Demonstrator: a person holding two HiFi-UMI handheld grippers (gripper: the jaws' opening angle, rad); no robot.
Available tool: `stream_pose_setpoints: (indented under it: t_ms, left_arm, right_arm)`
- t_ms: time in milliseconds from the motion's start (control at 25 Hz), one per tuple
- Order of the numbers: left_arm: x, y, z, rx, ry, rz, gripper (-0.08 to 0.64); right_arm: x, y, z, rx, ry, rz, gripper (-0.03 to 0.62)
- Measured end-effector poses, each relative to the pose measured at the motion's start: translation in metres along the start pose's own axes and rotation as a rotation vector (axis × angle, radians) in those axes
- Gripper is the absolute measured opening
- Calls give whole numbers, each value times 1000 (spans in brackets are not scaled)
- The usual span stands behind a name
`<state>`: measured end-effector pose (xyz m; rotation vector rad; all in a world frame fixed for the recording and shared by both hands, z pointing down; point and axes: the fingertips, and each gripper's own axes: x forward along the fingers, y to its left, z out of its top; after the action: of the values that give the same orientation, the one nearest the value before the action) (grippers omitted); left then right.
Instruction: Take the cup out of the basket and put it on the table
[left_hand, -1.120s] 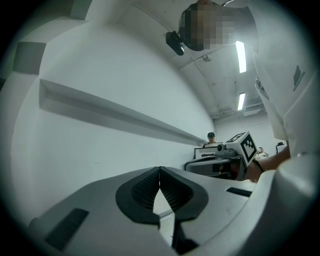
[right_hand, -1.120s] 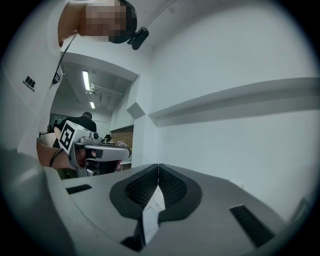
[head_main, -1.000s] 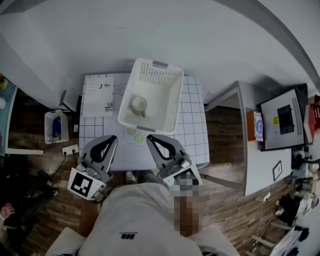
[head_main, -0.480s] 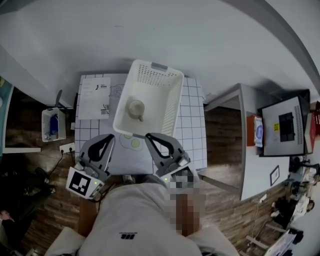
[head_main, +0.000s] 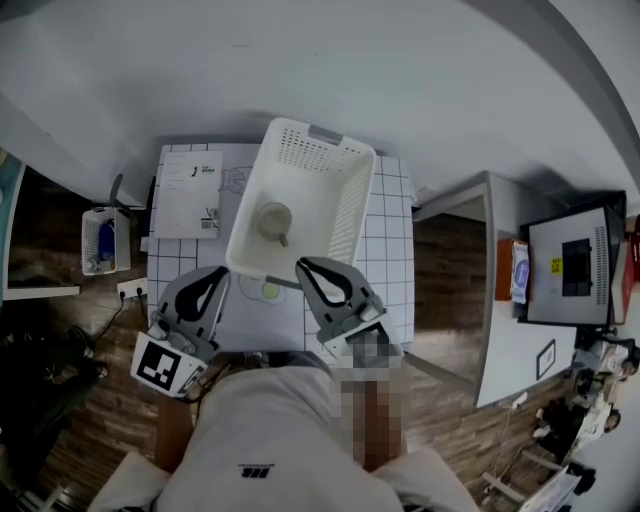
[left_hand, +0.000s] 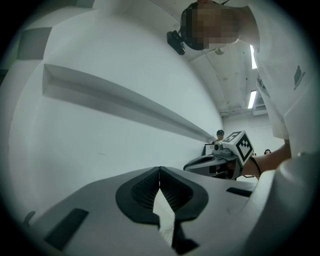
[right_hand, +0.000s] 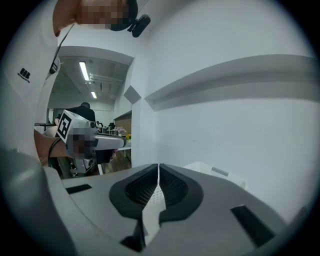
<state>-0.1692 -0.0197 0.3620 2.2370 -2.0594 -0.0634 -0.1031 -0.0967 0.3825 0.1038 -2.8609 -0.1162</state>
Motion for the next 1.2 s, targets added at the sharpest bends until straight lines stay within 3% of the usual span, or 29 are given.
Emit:
stream_pose_setpoints:
  t_ms: [320,600,1200]
  left_arm:
    - [4,11,-6,-22,4,15,9]
    - [-2,16,-12,-32,6,34,10]
    - [-3,24,-17,-42,23,68,10]
  right_arm:
    - [29,-8,-19,-58,146,47,17]
    - [57,-10,-38,-186,267,104,37]
    - [100,-21,-104,-268,466,232,83]
